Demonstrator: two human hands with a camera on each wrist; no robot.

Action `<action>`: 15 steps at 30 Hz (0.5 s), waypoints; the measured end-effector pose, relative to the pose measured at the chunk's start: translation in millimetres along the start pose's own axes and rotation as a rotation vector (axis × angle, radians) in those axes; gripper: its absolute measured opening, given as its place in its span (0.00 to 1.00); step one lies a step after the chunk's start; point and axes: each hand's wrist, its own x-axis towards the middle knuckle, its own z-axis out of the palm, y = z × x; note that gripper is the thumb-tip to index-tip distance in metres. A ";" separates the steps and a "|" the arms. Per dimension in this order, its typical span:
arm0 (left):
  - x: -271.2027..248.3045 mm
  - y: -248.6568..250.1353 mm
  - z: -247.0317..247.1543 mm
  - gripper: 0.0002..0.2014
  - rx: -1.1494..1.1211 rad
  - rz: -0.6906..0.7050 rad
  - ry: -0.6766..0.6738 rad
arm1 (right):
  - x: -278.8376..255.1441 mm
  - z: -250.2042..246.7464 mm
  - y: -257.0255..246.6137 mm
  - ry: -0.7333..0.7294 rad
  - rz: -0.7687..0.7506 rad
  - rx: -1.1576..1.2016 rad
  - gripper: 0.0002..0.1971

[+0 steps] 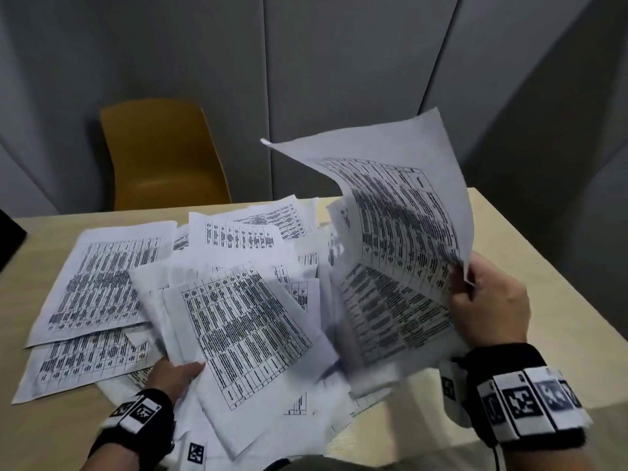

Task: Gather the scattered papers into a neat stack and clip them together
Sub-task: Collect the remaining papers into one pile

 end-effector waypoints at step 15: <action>-27.9 15.3 -0.9 0.15 0.039 0.074 0.001 | 41.1 45.0 -61.9 -0.698 0.035 0.447 0.15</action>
